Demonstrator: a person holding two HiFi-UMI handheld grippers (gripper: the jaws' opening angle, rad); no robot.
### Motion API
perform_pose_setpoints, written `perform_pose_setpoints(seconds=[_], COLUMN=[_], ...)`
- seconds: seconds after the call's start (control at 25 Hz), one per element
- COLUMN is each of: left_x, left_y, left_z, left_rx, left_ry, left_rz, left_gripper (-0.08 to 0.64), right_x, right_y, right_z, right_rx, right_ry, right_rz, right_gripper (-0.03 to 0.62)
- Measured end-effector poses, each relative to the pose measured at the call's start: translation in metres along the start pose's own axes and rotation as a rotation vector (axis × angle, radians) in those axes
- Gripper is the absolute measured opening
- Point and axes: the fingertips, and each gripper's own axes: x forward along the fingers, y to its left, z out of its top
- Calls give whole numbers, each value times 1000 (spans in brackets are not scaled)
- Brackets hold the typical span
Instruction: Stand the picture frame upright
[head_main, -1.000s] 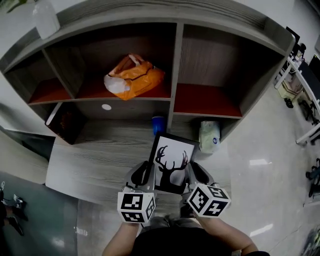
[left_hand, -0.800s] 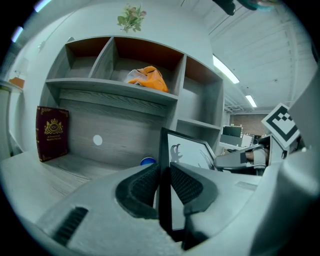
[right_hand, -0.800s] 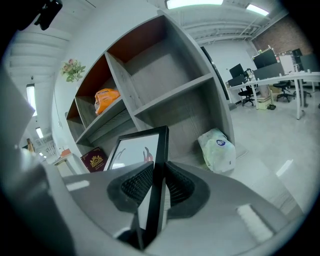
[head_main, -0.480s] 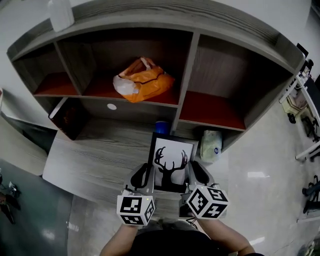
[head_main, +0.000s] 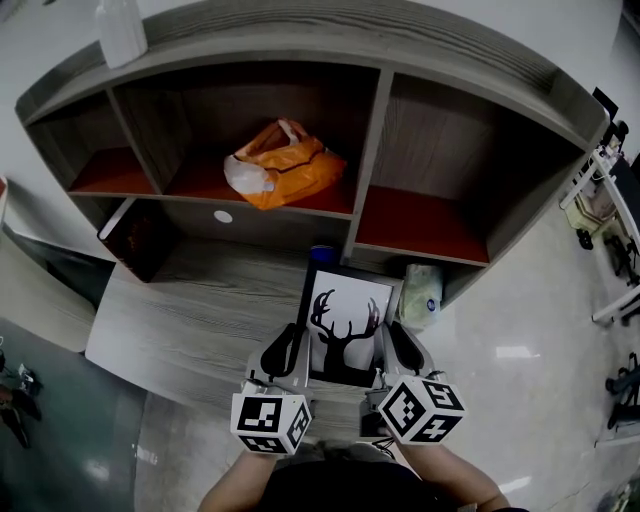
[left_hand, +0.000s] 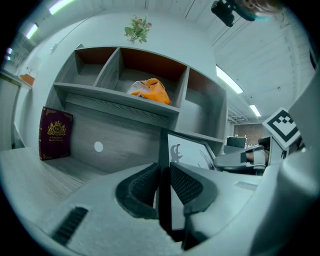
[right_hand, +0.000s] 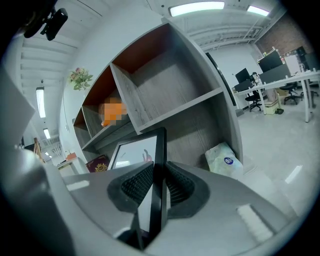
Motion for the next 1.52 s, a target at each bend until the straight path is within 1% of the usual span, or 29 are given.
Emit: perform_pose_setpoints(seconds=[0.28, 0.52, 0.84, 1.04, 1.16, 1.32, 1.52], left_x=[0, -1, 0, 1, 1, 4, 10], left_y=[-12, -30, -55, -74, -81, -88, -95], left_z=[16, 35, 54, 66, 74, 85, 102], left_rx=[-9, 0, 2, 16, 17, 13, 32], left_ry=[-40, -91, -137, -165, -189, -214, -261], left_rz=[-34, -82, -155, -190, -208, -225, -226], left_gripper=[67, 67, 67, 67, 67, 67, 67], right_x=[-13, -29, -53, -66, -70, -75, -75], right_y=[3, 1, -3, -10, -10, -8, -9], right_z=[19, 38, 65, 83, 93, 109, 124], right_rx=[0, 17, 52, 96, 108, 91, 89], right_ry=[-68, -135, -230, -281, -312, -353, -371], right_rz=[-5, -20, -37, -44, -36, -16, -1], right_gripper=[71, 67, 68, 69, 69, 71, 66])
